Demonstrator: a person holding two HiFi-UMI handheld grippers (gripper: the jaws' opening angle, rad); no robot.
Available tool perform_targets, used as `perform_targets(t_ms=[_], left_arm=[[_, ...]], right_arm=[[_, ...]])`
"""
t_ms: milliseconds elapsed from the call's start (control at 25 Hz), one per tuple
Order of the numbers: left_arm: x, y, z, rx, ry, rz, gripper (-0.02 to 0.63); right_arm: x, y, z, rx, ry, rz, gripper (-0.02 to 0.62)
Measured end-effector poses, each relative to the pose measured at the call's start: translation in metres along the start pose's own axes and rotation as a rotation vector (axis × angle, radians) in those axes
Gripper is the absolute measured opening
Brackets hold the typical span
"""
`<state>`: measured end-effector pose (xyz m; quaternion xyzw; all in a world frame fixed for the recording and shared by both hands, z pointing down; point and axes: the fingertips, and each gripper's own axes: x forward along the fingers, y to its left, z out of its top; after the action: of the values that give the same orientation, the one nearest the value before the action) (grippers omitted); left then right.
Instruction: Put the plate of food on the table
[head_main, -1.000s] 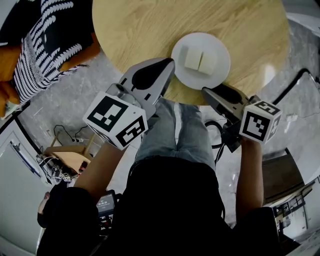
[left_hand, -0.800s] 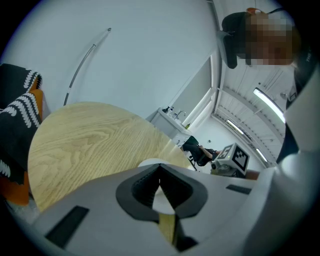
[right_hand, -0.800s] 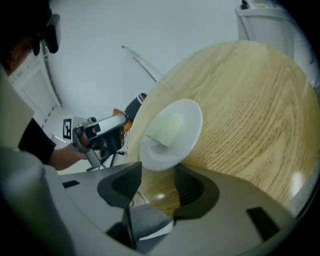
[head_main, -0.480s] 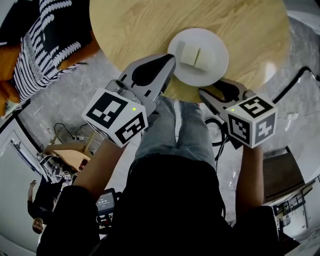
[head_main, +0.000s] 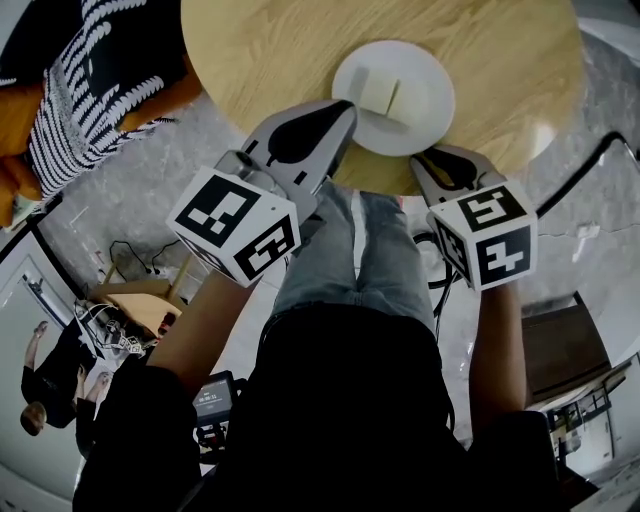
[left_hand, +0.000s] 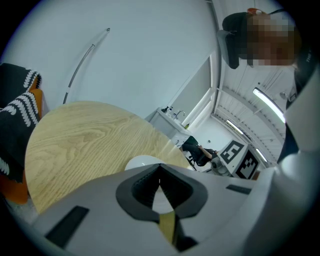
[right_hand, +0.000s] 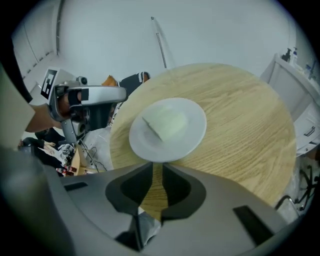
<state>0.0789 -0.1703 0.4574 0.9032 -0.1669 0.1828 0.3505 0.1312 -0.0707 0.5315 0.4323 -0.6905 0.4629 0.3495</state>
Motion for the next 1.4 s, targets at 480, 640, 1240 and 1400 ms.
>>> perform_targets(t_ms=[480, 640, 1240, 1400], left_arm=[[-0.021, -0.008, 0.007, 0.019, -0.018, 0.006, 0.008], [-0.02, -0.012, 0.024, 0.056, -0.044, 0.011, 0.008], [-0.076, -0.075, 0.094, 0.137, -0.21, 0.029, 0.008], [-0.095, -0.095, 0.109, 0.196, -0.245, 0.046, 0.008]], right_arm=[[-0.005, -0.001, -0.004, -0.102, 0.01, -0.152, 0.009], [-0.021, -0.015, -0.001, -0.121, -0.016, -0.195, 0.009], [-0.099, 0.033, 0.05, -0.153, -0.279, -0.155, 0.009], [-0.127, 0.055, 0.074, -0.193, -0.394, -0.169, 0.009]])
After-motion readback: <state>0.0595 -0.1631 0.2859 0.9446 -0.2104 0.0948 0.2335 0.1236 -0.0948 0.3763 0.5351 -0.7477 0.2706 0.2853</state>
